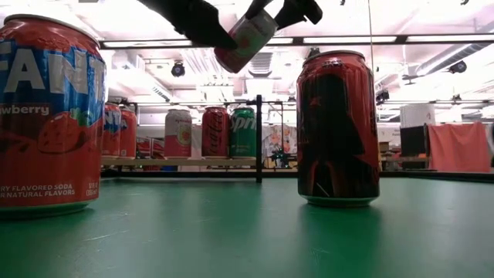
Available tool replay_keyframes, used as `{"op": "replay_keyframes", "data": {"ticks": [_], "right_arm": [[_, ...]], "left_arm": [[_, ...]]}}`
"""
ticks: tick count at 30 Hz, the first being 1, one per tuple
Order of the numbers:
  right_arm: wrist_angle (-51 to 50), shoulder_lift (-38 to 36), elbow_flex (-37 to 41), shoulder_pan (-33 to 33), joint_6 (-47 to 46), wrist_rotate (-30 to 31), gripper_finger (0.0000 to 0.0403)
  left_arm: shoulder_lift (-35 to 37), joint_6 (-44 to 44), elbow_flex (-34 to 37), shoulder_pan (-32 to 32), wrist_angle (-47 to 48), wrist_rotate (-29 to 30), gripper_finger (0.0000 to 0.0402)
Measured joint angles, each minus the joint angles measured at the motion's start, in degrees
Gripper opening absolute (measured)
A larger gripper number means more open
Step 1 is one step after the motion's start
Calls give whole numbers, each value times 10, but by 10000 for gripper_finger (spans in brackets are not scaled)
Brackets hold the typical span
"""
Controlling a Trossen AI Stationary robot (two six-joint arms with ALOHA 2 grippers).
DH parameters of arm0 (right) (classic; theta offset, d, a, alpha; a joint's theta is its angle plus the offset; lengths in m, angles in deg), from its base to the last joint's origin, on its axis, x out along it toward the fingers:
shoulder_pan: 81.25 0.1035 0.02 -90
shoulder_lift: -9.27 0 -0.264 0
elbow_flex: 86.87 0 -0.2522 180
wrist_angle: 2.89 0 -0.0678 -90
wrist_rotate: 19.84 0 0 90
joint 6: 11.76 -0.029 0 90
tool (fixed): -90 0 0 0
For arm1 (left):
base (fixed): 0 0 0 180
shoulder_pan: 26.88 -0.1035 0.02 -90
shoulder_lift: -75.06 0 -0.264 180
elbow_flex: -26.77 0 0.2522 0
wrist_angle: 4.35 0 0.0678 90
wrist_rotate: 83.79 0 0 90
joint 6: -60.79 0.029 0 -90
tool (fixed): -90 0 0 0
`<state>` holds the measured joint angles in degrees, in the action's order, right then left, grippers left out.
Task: Place canned beverage on shelf
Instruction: Put the pink-white soda can on the shelf aligned with the other pink-white soda can
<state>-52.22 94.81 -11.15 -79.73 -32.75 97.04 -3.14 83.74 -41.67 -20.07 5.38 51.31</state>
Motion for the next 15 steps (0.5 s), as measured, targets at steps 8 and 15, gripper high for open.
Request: {"op": "replay_keyframes", "data": {"ticks": [8,15], "right_arm": [[45,1,-1,-3,-15,-35,279],[66,9,-1,-4,-18,-54,279]], "left_arm": [[-12,36,-10,1,-29,53,345],[-12,48,-10,3,-39,53,326]]}}
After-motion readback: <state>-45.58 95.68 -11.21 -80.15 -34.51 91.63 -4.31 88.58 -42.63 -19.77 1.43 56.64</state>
